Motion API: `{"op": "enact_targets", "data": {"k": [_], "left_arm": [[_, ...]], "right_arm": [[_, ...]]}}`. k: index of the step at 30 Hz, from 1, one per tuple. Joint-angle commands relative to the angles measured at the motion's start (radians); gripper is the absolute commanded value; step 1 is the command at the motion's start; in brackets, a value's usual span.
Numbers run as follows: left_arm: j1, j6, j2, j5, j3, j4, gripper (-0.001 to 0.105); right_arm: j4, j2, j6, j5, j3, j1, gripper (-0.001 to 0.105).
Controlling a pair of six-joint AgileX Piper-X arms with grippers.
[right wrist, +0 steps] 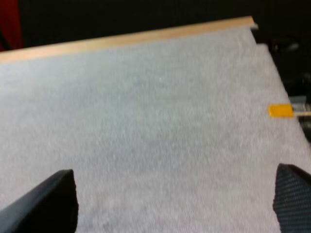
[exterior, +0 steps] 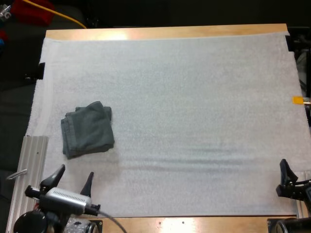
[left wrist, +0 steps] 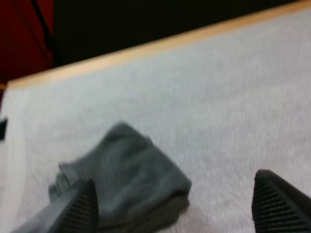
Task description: Pick towel from pile, fold and stack
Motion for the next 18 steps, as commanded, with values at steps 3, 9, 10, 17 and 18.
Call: {"op": "enact_targets", "data": {"k": [3, 9, 10, 17, 18], "left_arm": [[0.001, 0.0, -0.137, 0.001, 0.043, -0.045, 0.064], [0.001, 0.0, -0.135, 0.001, 0.098, -0.087, 0.064], [0.001, 0.0, -0.135, 0.001, 0.106, -0.087, 0.064], [0.001, -0.003, -0.135, 0.001, 0.115, -0.092, 0.064], [0.001, -0.003, -0.135, 0.001, 0.115, -0.092, 0.064]], "right_arm": [[-0.014, -0.046, -0.002, 0.002, 0.034, -0.003, 0.079], [-0.014, -0.045, -0.002, 0.002, 0.094, -0.003, 0.079], [-0.014, -0.045, -0.002, 0.002, 0.108, -0.003, 0.079], [0.014, -0.045, -0.002, 0.002, 0.139, -0.003, 0.079], [0.02, -0.045, -0.002, 0.002, 0.139, -0.003, 0.079]]}}
